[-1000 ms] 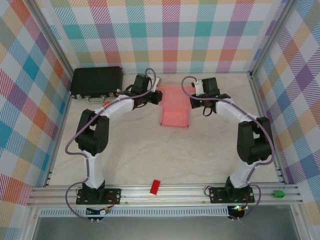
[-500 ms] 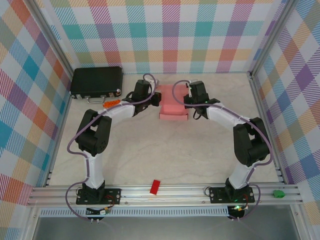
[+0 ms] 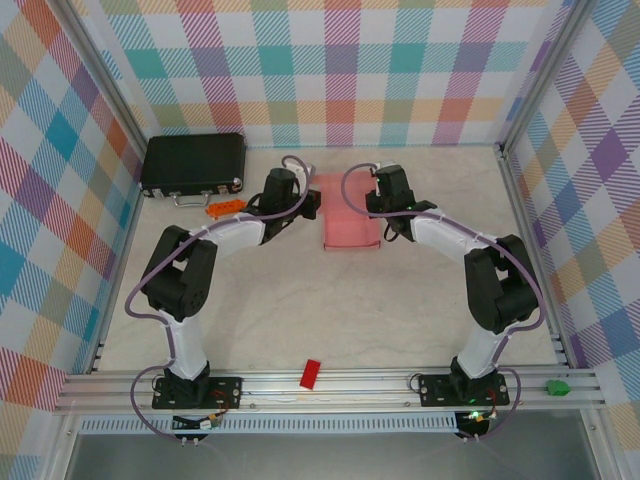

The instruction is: Fold the paper box

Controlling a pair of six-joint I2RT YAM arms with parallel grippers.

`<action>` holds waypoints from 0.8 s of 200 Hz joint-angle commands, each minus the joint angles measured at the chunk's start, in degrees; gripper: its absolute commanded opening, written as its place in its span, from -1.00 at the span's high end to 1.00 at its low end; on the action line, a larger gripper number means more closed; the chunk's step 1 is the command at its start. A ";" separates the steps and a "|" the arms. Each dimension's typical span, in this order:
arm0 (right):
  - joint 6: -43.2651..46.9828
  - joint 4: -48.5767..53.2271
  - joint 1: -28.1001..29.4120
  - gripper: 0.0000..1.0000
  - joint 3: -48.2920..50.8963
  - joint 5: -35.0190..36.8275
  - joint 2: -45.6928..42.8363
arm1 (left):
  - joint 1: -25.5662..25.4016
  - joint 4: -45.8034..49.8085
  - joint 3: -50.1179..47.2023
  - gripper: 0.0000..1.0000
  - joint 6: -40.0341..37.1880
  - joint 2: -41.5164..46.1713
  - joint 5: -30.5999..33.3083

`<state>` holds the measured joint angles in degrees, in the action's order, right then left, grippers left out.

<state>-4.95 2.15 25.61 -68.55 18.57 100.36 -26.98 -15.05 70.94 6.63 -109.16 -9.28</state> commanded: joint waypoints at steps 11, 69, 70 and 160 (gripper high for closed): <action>2.01 3.33 0.36 0.56 0.53 0.53 -2.36 | -0.70 -1.97 -2.36 1.00 -0.76 3.67 0.26; 1.53 10.30 -1.36 -0.04 2.18 -7.10 -6.54 | -0.66 -1.34 -3.26 1.00 -4.78 4.46 -2.32; 1.53 10.49 -1.44 -0.05 2.23 -7.39 -6.69 | -0.68 -1.36 -3.26 1.00 -4.87 4.43 -2.41; 9.19 23.39 -15.79 -0.12 -2.90 -35.92 -2.52 | -0.37 0.57 -1.18 1.00 -13.56 2.83 -11.12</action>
<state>-0.78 18.61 12.84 -67.16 -6.57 93.82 -26.98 -15.27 68.29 -2.87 -106.89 -15.79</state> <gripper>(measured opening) 0.560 0.049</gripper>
